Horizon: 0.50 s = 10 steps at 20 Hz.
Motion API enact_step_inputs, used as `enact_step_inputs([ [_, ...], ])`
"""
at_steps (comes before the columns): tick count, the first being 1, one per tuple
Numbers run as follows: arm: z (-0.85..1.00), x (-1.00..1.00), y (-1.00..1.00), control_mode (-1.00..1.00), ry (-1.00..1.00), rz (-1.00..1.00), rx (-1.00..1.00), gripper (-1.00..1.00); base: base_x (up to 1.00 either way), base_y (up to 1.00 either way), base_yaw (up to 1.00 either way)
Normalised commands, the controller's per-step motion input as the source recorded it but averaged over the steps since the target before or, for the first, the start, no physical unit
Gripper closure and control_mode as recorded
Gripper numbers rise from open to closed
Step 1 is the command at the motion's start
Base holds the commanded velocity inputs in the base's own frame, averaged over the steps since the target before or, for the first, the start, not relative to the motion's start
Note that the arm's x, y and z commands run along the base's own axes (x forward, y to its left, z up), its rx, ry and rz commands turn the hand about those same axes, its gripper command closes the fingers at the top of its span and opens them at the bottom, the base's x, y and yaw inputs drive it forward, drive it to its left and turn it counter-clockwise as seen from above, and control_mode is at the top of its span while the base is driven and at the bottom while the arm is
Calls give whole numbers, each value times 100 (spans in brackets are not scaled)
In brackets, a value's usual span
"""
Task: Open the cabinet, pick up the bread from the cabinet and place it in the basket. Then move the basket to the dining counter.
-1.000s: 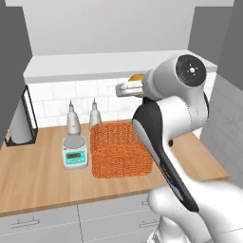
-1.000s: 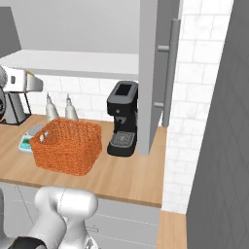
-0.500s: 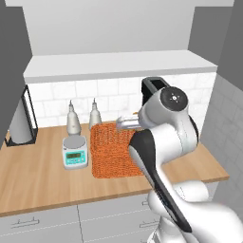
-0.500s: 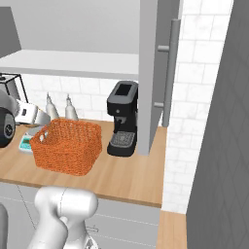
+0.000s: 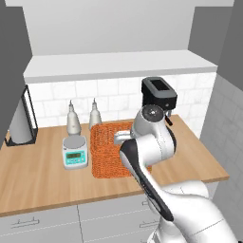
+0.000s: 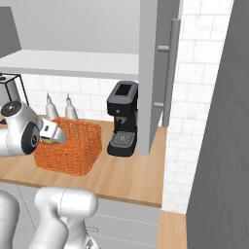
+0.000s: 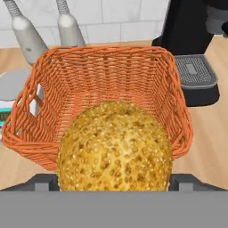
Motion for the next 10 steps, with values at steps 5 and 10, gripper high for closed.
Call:
enact_step_inputs([
  [5, -67, 100, -11, -100, 16, -9, 0, 100, 0, 0, 0],
  [10, -23, 93, -2, -100, 23, -11, 0, 100, 0, 0, 0],
])
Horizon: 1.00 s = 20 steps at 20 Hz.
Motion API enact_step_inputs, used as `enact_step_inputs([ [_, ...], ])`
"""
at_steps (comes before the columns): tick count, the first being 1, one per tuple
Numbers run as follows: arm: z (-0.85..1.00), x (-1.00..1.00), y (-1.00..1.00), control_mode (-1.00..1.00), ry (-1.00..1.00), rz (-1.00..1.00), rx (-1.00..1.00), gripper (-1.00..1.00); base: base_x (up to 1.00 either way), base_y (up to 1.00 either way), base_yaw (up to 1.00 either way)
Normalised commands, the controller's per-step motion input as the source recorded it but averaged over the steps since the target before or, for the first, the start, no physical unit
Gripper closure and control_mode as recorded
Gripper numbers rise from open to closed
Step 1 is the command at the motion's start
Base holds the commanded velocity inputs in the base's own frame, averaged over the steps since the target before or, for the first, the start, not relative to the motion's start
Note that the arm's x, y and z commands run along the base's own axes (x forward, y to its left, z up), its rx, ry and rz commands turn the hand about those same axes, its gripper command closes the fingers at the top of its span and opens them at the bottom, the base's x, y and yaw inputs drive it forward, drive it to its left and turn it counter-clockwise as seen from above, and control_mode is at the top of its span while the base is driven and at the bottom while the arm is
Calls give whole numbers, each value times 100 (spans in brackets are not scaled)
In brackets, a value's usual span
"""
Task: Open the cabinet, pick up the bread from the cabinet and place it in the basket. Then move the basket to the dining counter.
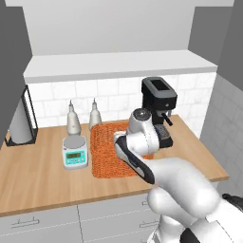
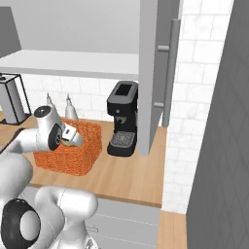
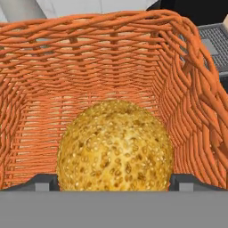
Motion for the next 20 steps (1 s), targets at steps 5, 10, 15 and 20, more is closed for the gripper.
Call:
enact_step_inputs([
  [5, 0, 49, 8, -100, 34, -10, 0, 100, 0, 0, 0],
  [10, -2, 5, 38, -100, 27, -3, 0, 100, 0, 0, 0],
  [15, -37, 0, 15, -100, 3, 0, 0, 100, 0, 0, 0],
  [20, -48, 2, 0, -100, 0, 0, 0, 100, 0, 0, 0],
])
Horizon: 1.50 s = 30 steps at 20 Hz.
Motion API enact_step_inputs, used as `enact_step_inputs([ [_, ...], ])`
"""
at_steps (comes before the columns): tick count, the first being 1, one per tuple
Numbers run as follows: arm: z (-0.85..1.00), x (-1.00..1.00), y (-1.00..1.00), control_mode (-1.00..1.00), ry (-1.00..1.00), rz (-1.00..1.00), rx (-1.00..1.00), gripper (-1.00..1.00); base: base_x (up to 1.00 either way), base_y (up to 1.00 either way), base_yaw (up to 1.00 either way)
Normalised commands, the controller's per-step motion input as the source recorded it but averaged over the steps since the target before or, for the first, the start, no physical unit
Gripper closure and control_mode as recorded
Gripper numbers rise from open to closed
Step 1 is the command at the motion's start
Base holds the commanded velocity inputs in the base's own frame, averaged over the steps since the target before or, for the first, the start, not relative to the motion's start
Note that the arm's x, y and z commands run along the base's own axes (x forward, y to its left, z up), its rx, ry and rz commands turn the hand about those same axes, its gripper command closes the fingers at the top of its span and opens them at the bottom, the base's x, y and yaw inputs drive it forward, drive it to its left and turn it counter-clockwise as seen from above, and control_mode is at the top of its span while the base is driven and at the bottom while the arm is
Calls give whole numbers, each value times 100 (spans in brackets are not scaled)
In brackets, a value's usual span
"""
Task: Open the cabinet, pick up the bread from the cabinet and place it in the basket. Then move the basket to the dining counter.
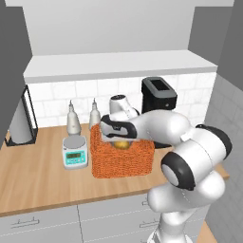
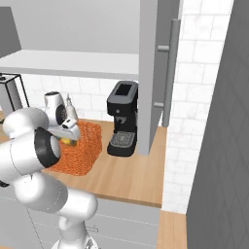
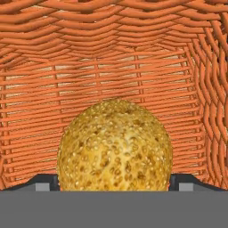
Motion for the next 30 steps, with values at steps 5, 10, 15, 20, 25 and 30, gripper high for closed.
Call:
enact_step_inputs([
  [5, -37, 1, 0, -100, 0, 0, 2, 100, 0, 0, 0],
  [10, -1, 0, 0, -100, 0, 0, 0, -100, 0, 0, 0],
  [15, 37, -4, 0, -100, -4, 0, -1, -100, 0, 0, 0],
  [20, 44, 0, 0, -100, -4, 0, 1, -100, 0, 0, 0],
  [25, 32, 1, 0, -100, 0, 0, 3, -100, 0, 0, 0],
  [30, 40, -27, -1, -100, -6, 0, 8, -100, 0, 0, 0],
])
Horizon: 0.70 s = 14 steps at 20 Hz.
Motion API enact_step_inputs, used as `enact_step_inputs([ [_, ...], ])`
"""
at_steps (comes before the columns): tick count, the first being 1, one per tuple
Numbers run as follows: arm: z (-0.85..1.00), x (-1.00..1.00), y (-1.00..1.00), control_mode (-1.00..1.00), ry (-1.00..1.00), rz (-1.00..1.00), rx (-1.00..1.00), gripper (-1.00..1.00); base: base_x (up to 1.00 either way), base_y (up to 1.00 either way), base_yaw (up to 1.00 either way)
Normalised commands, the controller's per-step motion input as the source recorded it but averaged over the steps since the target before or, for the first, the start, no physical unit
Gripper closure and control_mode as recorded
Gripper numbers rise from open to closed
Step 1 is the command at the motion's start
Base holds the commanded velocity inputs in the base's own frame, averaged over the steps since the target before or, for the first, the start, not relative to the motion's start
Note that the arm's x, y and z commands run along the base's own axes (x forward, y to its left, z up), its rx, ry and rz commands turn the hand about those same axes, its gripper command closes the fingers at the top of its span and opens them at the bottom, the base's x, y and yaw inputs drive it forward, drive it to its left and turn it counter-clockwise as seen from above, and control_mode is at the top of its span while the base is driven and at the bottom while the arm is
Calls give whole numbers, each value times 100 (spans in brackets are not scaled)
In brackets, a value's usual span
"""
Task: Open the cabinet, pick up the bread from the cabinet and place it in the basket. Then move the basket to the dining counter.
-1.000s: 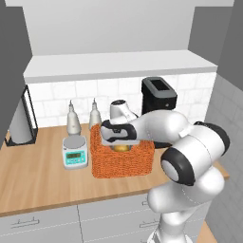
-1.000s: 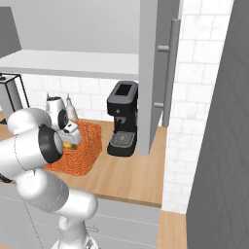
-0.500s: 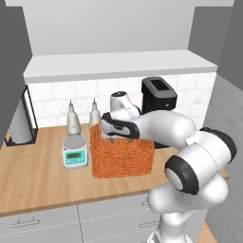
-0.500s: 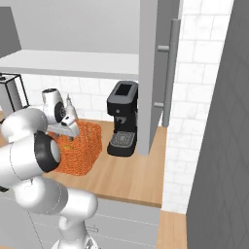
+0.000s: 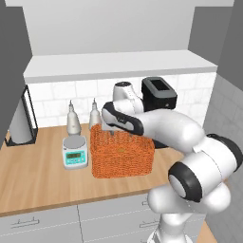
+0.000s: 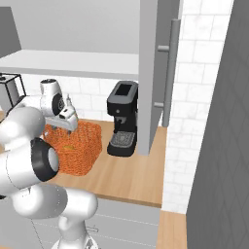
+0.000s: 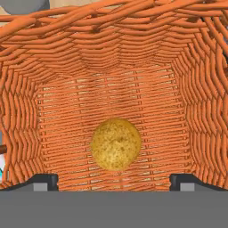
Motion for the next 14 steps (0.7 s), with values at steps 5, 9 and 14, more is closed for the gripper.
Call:
enact_step_inputs([
  [5, 0, -64, 0, -100, -9, 27, 2, -100, 0, 0, 0],
  [9, 3, -57, 0, -100, -12, 34, 0, -100, 0, 0, 0],
  [14, 21, -37, 3, -100, -3, 30, 5, -100, 0, 0, 0],
])
